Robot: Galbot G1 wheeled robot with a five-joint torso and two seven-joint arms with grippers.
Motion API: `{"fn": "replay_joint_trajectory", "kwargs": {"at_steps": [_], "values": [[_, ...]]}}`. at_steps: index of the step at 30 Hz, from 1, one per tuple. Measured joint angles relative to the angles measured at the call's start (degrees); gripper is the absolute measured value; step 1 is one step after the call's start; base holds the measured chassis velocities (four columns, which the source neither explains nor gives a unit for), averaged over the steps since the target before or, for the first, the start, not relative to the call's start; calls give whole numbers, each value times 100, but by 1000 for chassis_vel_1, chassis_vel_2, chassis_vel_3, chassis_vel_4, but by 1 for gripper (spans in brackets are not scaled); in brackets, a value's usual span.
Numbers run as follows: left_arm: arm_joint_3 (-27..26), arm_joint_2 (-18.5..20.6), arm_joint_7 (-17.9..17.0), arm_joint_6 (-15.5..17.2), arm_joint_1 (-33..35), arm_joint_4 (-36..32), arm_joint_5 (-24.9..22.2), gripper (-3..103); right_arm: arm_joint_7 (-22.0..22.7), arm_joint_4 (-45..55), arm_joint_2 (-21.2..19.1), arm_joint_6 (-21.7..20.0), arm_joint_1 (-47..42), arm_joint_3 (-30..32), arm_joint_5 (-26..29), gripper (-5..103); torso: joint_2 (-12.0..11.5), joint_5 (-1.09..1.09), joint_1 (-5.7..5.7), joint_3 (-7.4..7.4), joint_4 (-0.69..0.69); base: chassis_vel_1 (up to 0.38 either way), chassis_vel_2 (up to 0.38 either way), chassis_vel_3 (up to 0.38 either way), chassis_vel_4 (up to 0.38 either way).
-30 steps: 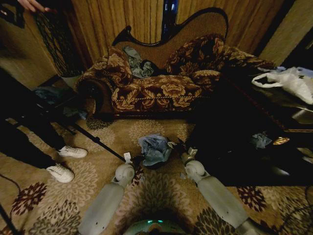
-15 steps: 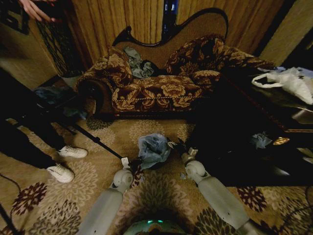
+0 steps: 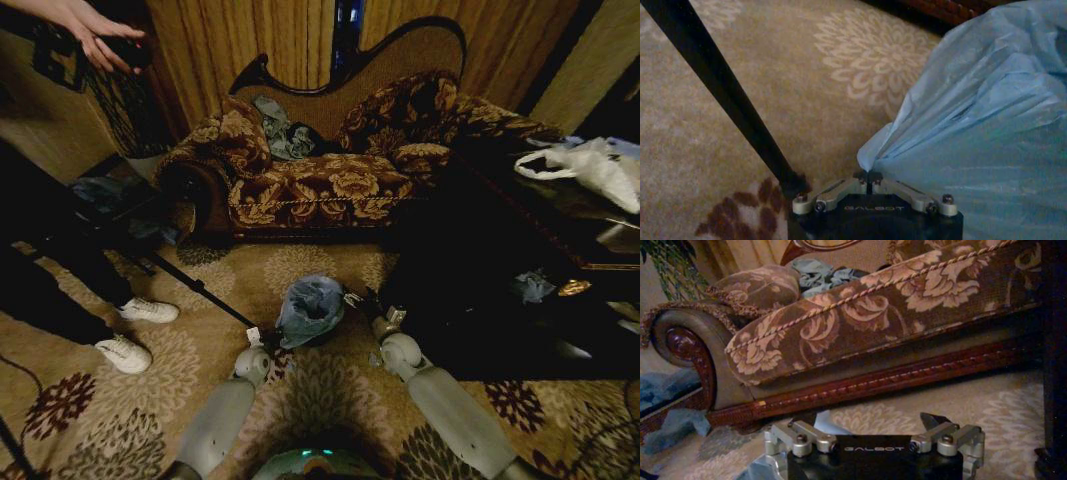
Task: Place a garbage bag over the trash bin.
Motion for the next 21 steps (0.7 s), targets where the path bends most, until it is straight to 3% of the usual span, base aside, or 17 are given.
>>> {"fn": "replay_joint_trajectory", "kwargs": {"at_steps": [3, 5, 7, 8, 12, 17, 21], "values": [[-23, 31, 187, -95, 30, -42, 34, 0, 16, 3, 5, 0, 14, -11, 1, 100, 0, 0, 0, 0, 0, 0, 0, 0, 0], [-54, 68, 339, -195, 87, -152, 125, 6, 28, 4, 9, 0, 30, -13, 2, 100, 0, 0, 0, 0, 1, 0, 0, 0, 0], [-119, 144, 384, -258, 265, -545, 187, 16, 43, 3, 10, 0, 41, -23, 4, 100, 0, 0, 0, 0, 1, 0, 0, 0, 0], [-119, 144, 384, -258, 265, -545, 187, 16, 43, 3, 10, 0, 41, -23, 4, 100, 0, 0, 0, 0, 1, 0, 0, 0, 0], [-198, 278, 385, -254, 644, -1355, 352, 38, 74, 62, -20, -17, 46, -40, 53, 100, 0, 0, 0, 0, 1, 0, 0, 0, 0], [-279, 344, 307, -241, 883, -1782, 483, 48, 106, 119, -30, -31, 52, -42, 100, 100, 0, 0, 0, 0, 1, 0, 0, 0, 0], [-341, 388, 215, -225, 1043, -2019, 612, 65, 128, 173, -31, -46, 52, -41, 126, 100, 0, 0, 0, 0, 1, 0, 0, 0, 0]]}}
